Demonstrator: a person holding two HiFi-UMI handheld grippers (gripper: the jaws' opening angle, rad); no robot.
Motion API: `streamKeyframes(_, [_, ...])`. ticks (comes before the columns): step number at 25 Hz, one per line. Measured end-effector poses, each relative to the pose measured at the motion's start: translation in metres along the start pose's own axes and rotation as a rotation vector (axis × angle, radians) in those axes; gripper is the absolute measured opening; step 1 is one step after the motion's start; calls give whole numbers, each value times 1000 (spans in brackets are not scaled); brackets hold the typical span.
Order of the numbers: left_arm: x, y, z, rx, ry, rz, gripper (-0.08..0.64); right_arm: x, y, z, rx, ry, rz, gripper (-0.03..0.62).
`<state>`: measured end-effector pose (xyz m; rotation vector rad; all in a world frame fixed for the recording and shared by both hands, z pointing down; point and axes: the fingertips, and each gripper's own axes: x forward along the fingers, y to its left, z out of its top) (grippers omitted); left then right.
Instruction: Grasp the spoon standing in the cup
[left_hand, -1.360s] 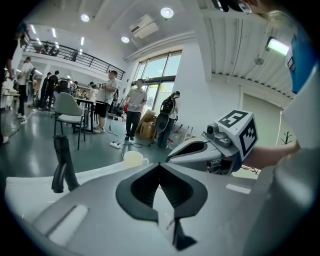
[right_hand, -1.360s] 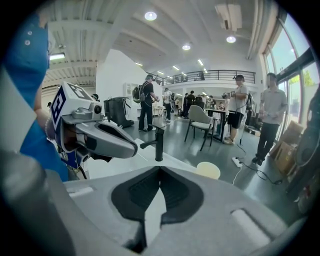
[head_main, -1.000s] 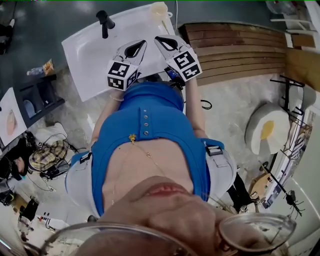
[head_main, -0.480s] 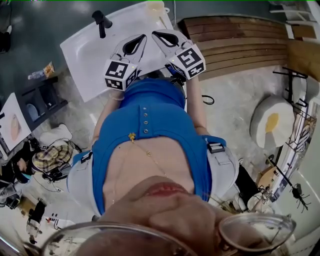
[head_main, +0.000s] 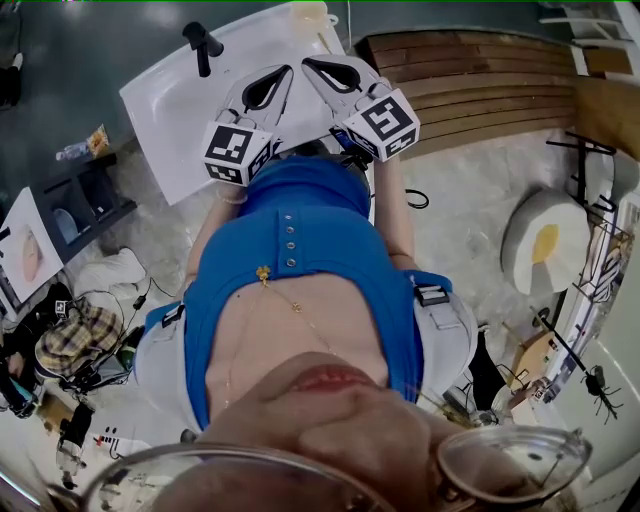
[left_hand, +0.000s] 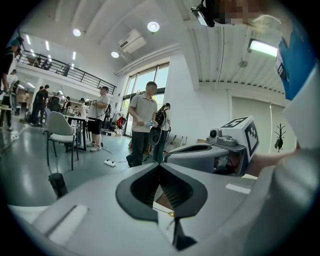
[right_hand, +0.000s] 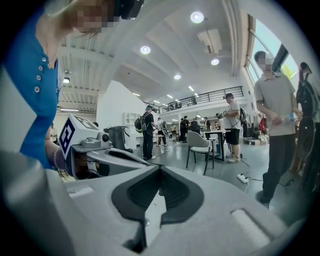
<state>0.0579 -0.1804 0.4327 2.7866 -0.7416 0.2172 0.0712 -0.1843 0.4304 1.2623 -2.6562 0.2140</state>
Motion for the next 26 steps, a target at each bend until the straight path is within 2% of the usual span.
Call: streamKeyframes(26, [0, -12, 10, 22, -21, -15, -6, -12, 2, 7, -5, -24, 5, 2])
